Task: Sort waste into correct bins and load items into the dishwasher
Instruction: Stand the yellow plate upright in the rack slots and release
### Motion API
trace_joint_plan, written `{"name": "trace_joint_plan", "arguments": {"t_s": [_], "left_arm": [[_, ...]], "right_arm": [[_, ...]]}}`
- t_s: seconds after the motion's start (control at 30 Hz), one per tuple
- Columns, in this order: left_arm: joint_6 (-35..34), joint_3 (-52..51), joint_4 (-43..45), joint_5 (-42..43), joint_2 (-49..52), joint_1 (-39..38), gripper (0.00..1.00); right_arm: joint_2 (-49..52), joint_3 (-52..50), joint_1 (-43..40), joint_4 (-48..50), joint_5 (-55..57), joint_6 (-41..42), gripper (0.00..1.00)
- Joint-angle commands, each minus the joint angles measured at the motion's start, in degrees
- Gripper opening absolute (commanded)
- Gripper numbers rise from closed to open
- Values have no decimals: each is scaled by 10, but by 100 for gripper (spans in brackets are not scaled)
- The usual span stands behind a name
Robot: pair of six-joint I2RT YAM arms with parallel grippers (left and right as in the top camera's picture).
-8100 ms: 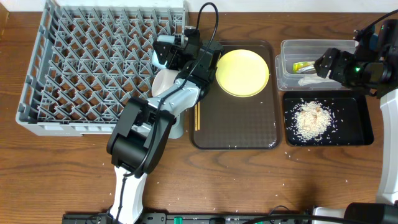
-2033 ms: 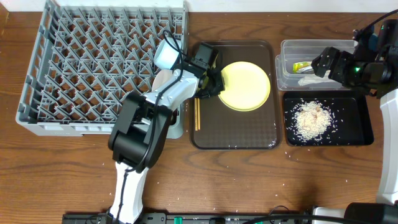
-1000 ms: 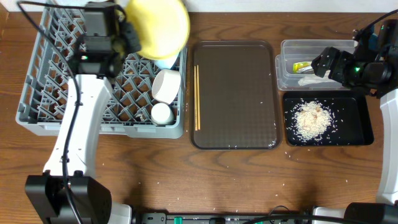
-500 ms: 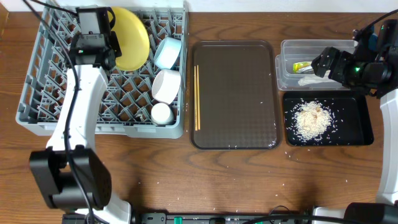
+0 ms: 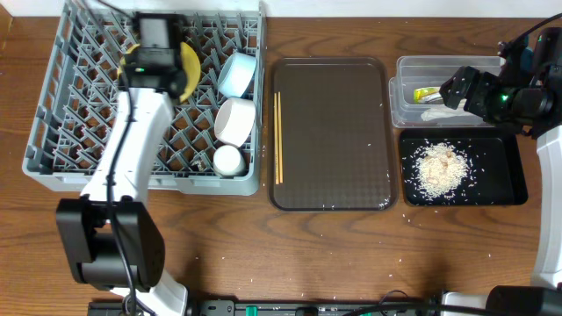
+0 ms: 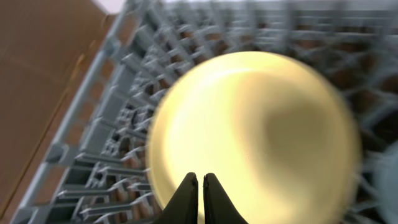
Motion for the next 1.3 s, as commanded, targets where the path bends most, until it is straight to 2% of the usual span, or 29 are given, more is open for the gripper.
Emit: {"name": "trace_joint_plan", "arguments": {"t_s": [0.0, 0.07, 0.17, 0.23, 0.33, 0.4, 0.47, 0.5, 0.63, 0.73, 0.97, 1.27], "left_arm": [[10, -16, 5, -33, 7, -22, 7], [3, -16, 5, -33, 7, -22, 8], [-3, -16, 12, -26, 7, -20, 15], [-3, -16, 12, 7, 7, -20, 23], [-3, -16, 14, 110, 7, -20, 26], [-3, -16, 16, 166, 7, -20, 24], [-3, -16, 23, 205, 7, -20, 9], [-3, -16, 28, 211, 7, -20, 8], [-48, -10, 47, 210, 7, -16, 8], [-94, 19, 12, 211, 7, -10, 8], [-109, 105, -96, 225, 15, -10, 8], [-108, 107, -114, 225, 85, -10, 8]], "right_arm": [[0, 8, 3, -1, -4, -2, 99], [0, 8, 3, -1, -4, -2, 99], [0, 8, 3, -1, -4, -2, 99], [0, 8, 3, -1, -4, -2, 99], [0, 8, 3, -1, -4, -2, 99], [0, 8, 3, 0, -4, -2, 99], [0, 8, 3, -1, -4, -2, 99], [0, 8, 3, 0, -4, -2, 99], [0, 8, 3, -1, -4, -2, 99], [0, 8, 3, 0, -4, -2, 99], [0, 8, 3, -1, -4, -2, 99], [0, 8, 3, -1, -4, -2, 99]]}}
